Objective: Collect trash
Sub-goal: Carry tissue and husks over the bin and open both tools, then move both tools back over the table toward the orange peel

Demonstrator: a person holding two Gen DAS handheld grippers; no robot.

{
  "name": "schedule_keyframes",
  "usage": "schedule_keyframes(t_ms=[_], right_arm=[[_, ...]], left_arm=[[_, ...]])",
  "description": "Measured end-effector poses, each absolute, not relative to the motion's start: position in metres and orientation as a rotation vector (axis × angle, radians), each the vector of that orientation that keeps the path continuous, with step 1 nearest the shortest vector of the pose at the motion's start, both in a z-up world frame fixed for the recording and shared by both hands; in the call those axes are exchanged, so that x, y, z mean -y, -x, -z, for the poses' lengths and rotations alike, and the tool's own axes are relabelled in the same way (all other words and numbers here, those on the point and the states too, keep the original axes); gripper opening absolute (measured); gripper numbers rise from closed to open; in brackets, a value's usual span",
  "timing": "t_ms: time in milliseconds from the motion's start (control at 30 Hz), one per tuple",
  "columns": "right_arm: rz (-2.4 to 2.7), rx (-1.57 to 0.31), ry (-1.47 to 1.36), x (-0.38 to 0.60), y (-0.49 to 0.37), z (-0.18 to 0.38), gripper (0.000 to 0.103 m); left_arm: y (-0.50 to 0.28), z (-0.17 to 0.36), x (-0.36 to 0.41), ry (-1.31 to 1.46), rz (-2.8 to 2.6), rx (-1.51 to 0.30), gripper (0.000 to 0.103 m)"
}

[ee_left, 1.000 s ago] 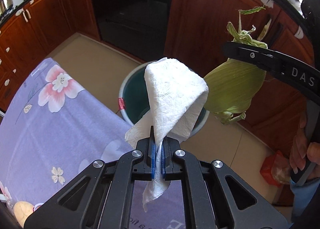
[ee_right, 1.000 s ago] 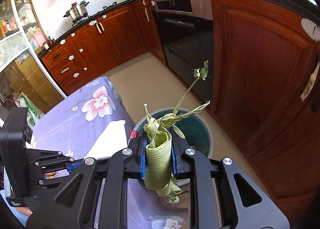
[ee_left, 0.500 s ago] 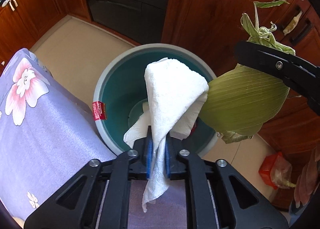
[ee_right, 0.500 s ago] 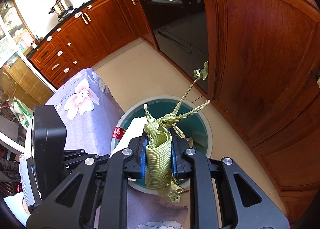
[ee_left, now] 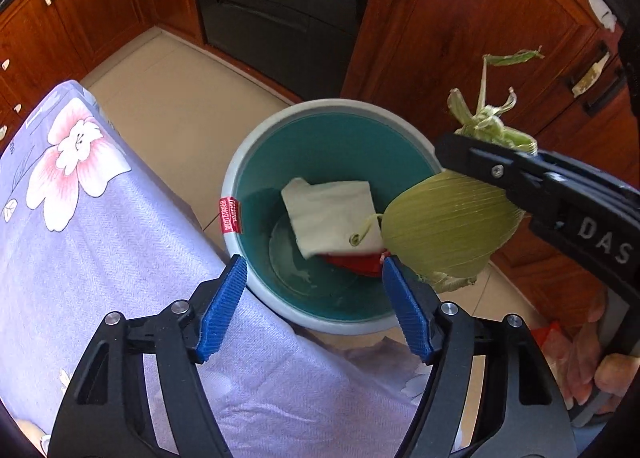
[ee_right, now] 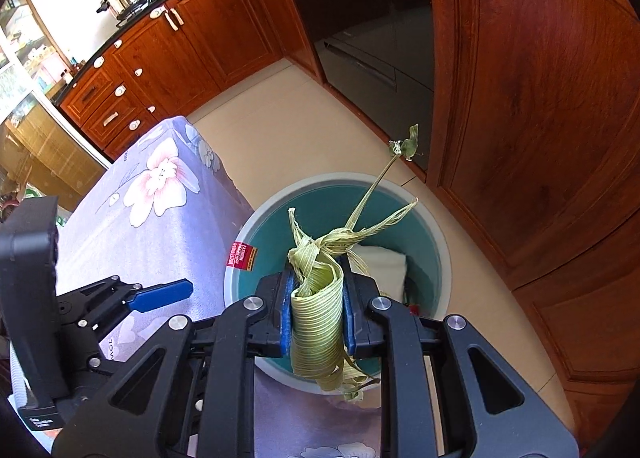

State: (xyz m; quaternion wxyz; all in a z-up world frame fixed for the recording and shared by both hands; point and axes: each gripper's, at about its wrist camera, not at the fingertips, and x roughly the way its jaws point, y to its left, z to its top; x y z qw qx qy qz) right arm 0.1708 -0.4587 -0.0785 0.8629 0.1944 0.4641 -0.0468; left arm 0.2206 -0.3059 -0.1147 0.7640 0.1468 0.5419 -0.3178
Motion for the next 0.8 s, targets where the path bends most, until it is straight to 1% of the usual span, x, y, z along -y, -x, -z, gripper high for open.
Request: schedule_keyframes(t_ms=[167, 200, 233, 300, 367, 400, 433, 467, 533, 700, 800], right_arm=[[0.084, -0.999, -0.415, 0.448, -0.177, 0.083, 0.025], [0.081, -0.999, -0.42, 0.447, -0.178, 0.083, 0.035], [0.082, -0.995, -0.421, 0.446, -0.178, 0.083, 0.05], [0.094, -0.978, -0.407, 0.443, -0.177, 0.078, 0.064], [0.098, -0.975, -0.391, 0.439, -0.177, 0.075, 0.069], [0.101, -0.975, -0.389, 0.439, -0.177, 0.073, 0.077], [0.107, -0.973, -0.386, 0.438, -0.176, 0.072, 0.081], [0.112, -0.977, -0.384, 0.437, -0.176, 0.071, 0.082], [0.128, -1.001, -0.384, 0.434, -0.175, 0.07, 0.091], [0.136, -1.041, -0.377, 0.428, -0.168, 0.069, 0.092], [0.135, -1.051, -0.362, 0.421, -0.16, 0.065, 0.092]], left_arm=[[-0.212, 0.104, 0.295, -0.299, 0.696, -1.167, 0.073], [-0.208, 0.101, 0.291, -0.294, 0.696, -1.164, 0.074], [-0.208, 0.099, 0.292, -0.29, 0.696, -1.162, 0.074], [-0.205, 0.095, 0.288, -0.282, 0.696, -1.158, 0.077], [-0.205, 0.092, 0.285, -0.273, 0.692, -1.151, 0.078], [-0.204, 0.09, 0.283, -0.266, 0.691, -1.149, 0.079], [-0.204, 0.087, 0.284, -0.259, 0.69, -1.149, 0.08], [-0.204, 0.086, 0.281, -0.252, 0.689, -1.147, 0.082], [-0.201, 0.082, 0.277, -0.242, 0.684, -1.142, 0.084], [-0.196, 0.072, 0.263, -0.225, 0.674, -1.124, 0.094], [-0.193, 0.069, 0.253, -0.208, 0.671, -1.117, 0.095]])
